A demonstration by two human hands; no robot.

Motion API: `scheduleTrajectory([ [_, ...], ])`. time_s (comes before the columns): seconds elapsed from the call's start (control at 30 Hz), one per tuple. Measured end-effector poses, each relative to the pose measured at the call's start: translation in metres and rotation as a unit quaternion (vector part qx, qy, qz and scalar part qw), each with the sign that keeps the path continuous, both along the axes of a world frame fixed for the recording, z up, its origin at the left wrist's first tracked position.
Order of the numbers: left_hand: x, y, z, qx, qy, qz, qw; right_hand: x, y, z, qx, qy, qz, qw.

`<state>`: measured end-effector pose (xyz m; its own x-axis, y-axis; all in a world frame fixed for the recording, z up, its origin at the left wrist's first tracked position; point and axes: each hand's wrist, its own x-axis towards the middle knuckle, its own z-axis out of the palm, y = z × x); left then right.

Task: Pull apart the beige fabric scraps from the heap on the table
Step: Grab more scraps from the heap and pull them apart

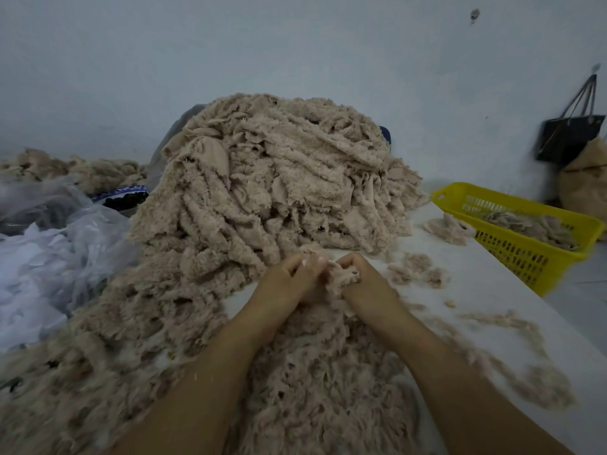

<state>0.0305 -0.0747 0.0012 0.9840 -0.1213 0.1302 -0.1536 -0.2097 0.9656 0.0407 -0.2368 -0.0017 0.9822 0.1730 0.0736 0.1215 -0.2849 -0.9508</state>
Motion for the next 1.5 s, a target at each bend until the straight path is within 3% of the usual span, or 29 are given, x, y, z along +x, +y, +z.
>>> scheduleTrajectory([
  [0.1,0.005,0.002,0.002,0.079,-0.004,0.049,0.996,0.003,-0.005,0.003,0.011,0.022,-0.023,0.999],
  [0.27,0.013,0.000,0.001,0.009,-0.041,0.165,0.985,-0.003,0.002,0.005,0.005,-0.029,0.023,0.999],
  [0.37,0.017,0.011,0.004,-0.114,0.002,0.240,0.964,-0.005,0.004,0.009,0.043,-0.037,0.028,0.998],
  [0.43,0.024,0.030,0.004,-0.228,0.055,0.301,0.924,-0.003,-0.004,0.010,0.102,-0.019,-0.002,0.995],
  [0.57,0.034,0.046,-0.010,-0.304,0.111,0.368,0.872,-0.001,-0.009,0.009,0.165,0.032,-0.037,0.985],
  [0.77,0.036,0.064,-0.010,-0.403,0.051,0.433,0.805,0.006,-0.025,0.020,0.397,0.057,-0.161,0.902],
  [0.87,0.034,0.068,-0.008,-0.447,0.044,0.441,0.777,0.010,-0.037,0.020,0.445,0.029,-0.219,0.868],
  [0.9,0.032,0.065,-0.007,-0.398,0.037,0.455,0.796,0.009,-0.037,0.019,0.446,0.026,-0.222,0.867],
  [0.97,0.024,0.052,-0.001,-0.134,0.005,0.494,0.859,0.007,-0.031,0.019,0.428,0.037,-0.203,0.880],
  [1.0,0.019,0.045,0.001,-0.003,-0.062,0.486,0.872,0.006,-0.027,0.019,0.413,0.042,-0.189,0.890],
  [1.07,0.007,0.024,0.010,0.102,-0.215,0.387,0.890,0.004,-0.017,0.018,0.375,0.039,-0.156,0.913],
  [1.13,-0.002,0.003,0.015,0.117,-0.249,0.201,0.940,0.003,-0.011,0.017,0.347,0.018,-0.123,0.930],
  [1.2,-0.010,-0.018,0.013,0.128,-0.174,0.031,0.976,0.002,-0.007,0.014,0.292,-0.003,-0.086,0.952],
  [1.23,-0.010,-0.024,0.008,0.116,-0.140,-0.006,0.983,0.001,-0.006,0.013,0.261,-0.010,-0.069,0.963],
  [1.4,0.000,-0.014,-0.001,-0.082,-0.052,0.076,0.992,0.000,-0.002,0.006,0.127,-0.073,-0.060,0.987],
  [1.5,0.001,-0.006,0.005,-0.245,0.028,-0.002,0.969,0.001,-0.002,0.007,0.099,-0.064,-0.069,0.991],
])
